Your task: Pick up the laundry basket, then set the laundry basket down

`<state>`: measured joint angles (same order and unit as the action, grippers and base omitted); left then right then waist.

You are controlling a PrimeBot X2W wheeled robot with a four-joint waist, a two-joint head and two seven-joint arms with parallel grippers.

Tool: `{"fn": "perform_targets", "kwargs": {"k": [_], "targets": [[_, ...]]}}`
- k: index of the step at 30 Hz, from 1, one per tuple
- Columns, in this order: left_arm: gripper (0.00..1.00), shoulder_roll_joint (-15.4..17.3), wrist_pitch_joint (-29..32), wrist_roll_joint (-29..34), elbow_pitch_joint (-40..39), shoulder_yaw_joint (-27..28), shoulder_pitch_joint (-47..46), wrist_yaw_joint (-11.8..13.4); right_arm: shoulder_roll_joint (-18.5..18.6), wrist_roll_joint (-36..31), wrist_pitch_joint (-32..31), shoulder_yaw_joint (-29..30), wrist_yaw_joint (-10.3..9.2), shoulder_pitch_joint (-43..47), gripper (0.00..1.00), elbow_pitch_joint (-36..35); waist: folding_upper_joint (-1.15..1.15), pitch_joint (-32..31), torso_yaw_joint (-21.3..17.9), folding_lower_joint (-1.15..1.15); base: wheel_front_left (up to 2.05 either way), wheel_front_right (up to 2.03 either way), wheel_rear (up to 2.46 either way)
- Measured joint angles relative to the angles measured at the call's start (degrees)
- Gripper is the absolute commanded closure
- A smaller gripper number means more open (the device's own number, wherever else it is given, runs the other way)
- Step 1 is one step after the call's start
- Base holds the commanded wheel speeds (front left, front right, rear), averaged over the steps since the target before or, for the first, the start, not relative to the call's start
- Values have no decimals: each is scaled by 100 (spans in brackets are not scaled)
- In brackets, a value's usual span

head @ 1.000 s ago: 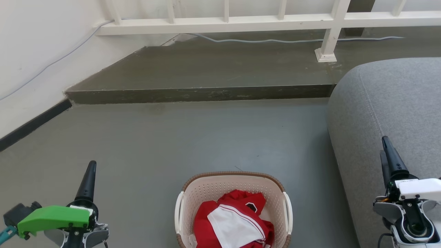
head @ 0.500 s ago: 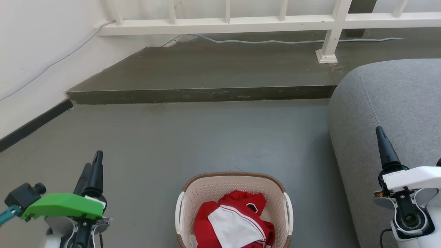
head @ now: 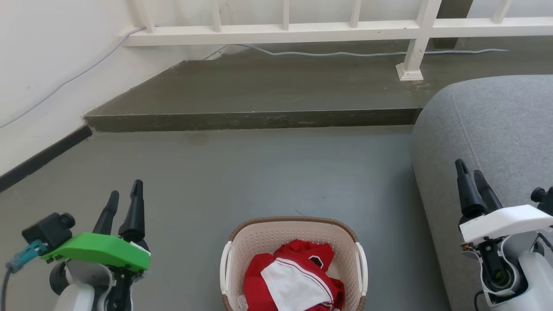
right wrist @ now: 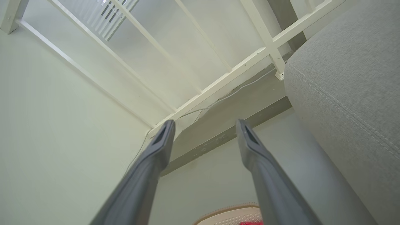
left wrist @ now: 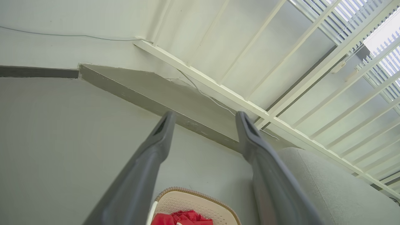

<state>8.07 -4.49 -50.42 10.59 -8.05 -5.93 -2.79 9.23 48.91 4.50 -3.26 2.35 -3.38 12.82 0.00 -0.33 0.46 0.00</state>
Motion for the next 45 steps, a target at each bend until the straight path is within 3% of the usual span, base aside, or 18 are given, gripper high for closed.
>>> {"fn": "perform_targets", "kwargs": {"k": [17,45], "targets": [[0,10,-348,1344,105,-501,10,280,93,-1448,337,-460,-245,7,0,36,0,-29,-6,0,0,0,0],[0,76,-928,3179,360,-1122,11,483,163,-3487,918,-818,-600,159,0,180,0,-108,-61,0,0,0,0]]}}
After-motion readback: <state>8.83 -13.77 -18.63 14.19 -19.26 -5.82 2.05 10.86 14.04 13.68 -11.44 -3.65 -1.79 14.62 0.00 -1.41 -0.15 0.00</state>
